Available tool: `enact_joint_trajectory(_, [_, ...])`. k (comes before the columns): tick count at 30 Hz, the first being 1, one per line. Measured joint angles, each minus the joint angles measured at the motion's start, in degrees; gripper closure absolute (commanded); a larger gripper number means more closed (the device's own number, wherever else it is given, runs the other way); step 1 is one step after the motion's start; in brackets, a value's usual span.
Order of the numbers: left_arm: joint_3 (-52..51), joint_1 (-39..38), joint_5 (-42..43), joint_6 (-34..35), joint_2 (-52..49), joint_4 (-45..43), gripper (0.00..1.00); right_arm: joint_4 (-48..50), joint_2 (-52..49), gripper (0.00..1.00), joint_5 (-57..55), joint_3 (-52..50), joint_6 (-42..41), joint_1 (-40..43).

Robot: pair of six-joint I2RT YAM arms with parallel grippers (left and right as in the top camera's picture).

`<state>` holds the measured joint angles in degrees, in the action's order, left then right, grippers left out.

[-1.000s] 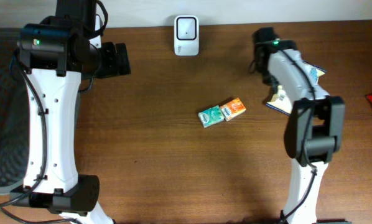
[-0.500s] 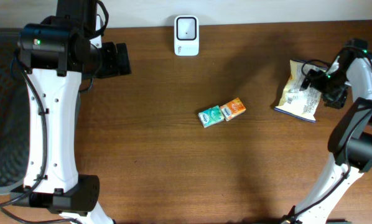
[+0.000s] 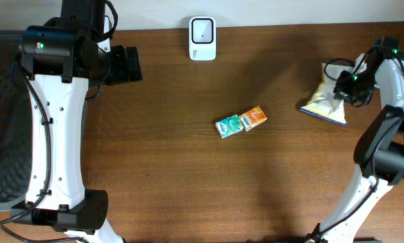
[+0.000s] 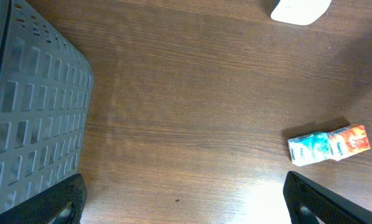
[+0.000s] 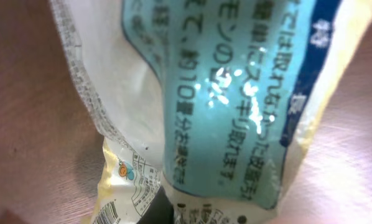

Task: Scan the item barcode

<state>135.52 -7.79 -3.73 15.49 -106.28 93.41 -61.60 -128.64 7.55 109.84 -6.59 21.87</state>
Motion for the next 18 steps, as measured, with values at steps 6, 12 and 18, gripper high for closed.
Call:
enact_joint_trajectory(6, [0.0,0.0,0.02,0.0,0.0,0.0,0.01,-2.05,5.44,0.96,-49.4,0.13,-14.93,-15.1])
enact_joint_trajectory(12, [0.0,0.0,0.02,0.0,0.0,0.02,0.01,-2.08,-5.7,0.87,-61.07,-1.05,-16.57,-25.11])
enact_joint_trajectory(18, [0.0,0.0,0.0,0.0,0.0,0.0,0.01,0.35,-9.46,0.33,-45.33,-0.94,-17.22,-38.05])
